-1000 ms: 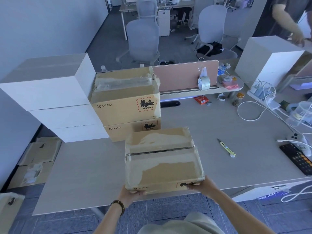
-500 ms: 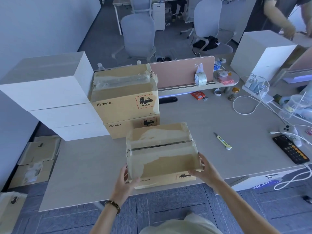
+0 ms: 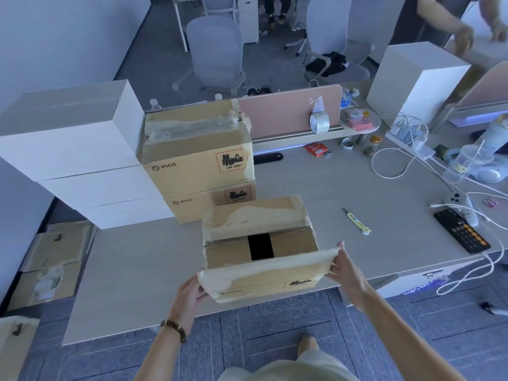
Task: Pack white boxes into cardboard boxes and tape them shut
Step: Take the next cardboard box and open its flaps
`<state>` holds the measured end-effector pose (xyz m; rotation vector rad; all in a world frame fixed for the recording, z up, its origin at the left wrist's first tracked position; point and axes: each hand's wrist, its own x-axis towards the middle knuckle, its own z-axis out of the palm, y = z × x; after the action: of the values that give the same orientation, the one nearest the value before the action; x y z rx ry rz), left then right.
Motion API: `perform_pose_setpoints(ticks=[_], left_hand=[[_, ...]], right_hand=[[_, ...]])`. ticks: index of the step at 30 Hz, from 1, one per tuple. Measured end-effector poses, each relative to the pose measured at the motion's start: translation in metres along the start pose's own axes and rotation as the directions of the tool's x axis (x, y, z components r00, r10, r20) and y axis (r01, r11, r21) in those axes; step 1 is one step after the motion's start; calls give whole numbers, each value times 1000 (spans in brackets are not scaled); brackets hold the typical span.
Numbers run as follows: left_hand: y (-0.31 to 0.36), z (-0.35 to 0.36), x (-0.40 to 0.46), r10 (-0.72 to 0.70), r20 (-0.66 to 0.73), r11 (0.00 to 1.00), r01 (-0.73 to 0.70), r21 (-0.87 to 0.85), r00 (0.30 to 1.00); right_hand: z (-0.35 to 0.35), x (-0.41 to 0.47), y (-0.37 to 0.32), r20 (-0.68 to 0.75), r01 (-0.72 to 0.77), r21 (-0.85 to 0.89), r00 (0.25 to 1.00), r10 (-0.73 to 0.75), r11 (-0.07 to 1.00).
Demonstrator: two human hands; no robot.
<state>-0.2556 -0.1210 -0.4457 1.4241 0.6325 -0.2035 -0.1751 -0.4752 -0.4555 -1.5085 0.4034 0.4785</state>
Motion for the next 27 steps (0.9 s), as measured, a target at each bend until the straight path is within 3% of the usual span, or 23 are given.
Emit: perform_pose_setpoints(ticks=[6,11,15,19,27], left_hand=[[5,-14,-4,-52,244,990,18,138,968],[7,-12,-4,-74,320,942,-39,332,945],[-3,-9,7,-34,342,799,-180,574,939],[-10,3,9,-3,320,690,-230,686,947],[-30,20,8,125,153,619,-198,760,980]], right_hand=[[-12,-4,-5,170,15,-194,985,19,981],[-22,-4,-4,254,27,-261,966,42,965],[-21,-2,-1,266,105,-473,964,28,875],[-14,5,3,183,123,-641,983,-4,758],[-9,9,5,123,159,-725,987,-102,670]])
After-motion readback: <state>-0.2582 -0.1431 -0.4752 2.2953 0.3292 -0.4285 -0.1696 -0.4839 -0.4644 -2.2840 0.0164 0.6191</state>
